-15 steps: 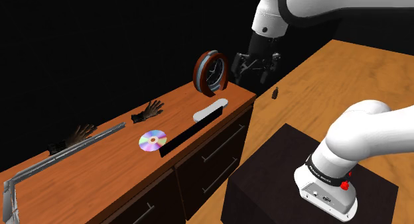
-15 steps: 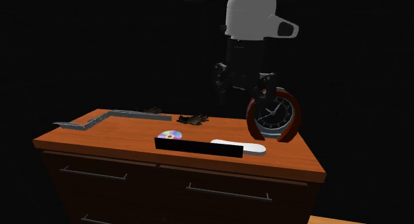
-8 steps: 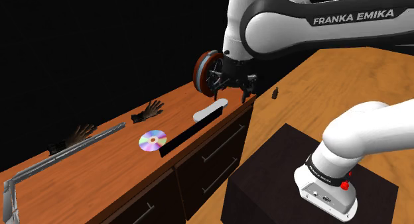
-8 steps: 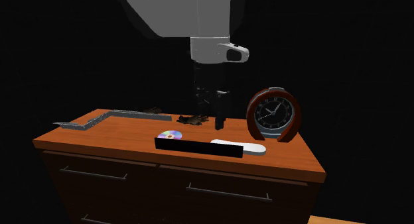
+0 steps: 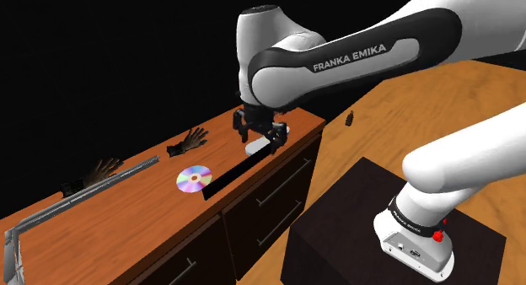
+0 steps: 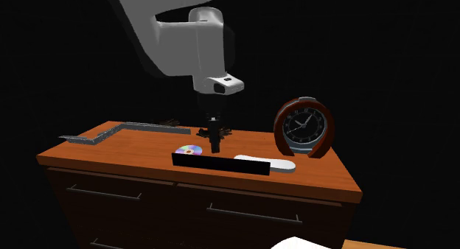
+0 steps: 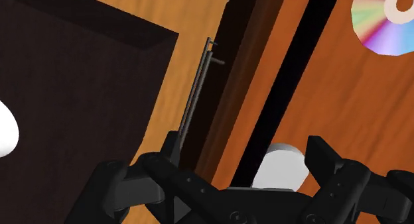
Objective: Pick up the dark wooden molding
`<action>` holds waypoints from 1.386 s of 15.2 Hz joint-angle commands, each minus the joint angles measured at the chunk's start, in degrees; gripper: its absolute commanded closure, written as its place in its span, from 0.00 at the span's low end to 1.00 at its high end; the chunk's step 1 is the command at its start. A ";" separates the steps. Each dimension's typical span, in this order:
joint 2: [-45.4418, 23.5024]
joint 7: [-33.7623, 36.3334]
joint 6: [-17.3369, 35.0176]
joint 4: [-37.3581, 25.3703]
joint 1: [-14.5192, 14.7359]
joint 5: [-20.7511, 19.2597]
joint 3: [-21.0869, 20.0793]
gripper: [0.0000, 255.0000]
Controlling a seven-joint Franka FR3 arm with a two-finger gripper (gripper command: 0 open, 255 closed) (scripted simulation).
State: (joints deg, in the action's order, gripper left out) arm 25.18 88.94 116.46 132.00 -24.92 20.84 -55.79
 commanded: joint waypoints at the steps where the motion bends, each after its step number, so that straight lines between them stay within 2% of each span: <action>1: -5.10 9.10 1.75 -3.09 -5.48 -2.82 -6.43 0.00; 3: -12.18 19.30 4.01 -6.12 -13.43 -8.50 -15.57 0.00; 5: -23.49 32.54 5.64 -8.60 -25.40 -20.57 -29.60 0.00; 6: -28.66 37.03 6.16 -8.25 -25.57 -26.66 -30.87 0.00; 8: -31.85 39.84 7.26 -7.57 -20.69 -30.51 -26.53 0.00; 9: -32.62 40.53 7.89 -7.23 -18.55 -31.46 -24.45 0.00; 12: -35.60 43.20 9.55 -6.34 -14.56 -35.17 -20.70 0.00; 14: -36.12 43.66 9.86 -6.19 -13.91 -35.82 -20.08 0.00; 15: -35.78 43.42 9.98 -5.97 -14.33 -35.46 -20.44 1.00; 21: -35.89 43.54 9.95 -6.03 -14.17 -35.57 -20.33 1.00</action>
State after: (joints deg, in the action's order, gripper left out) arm -10.69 132.48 126.41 125.96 -39.10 -14.74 -76.13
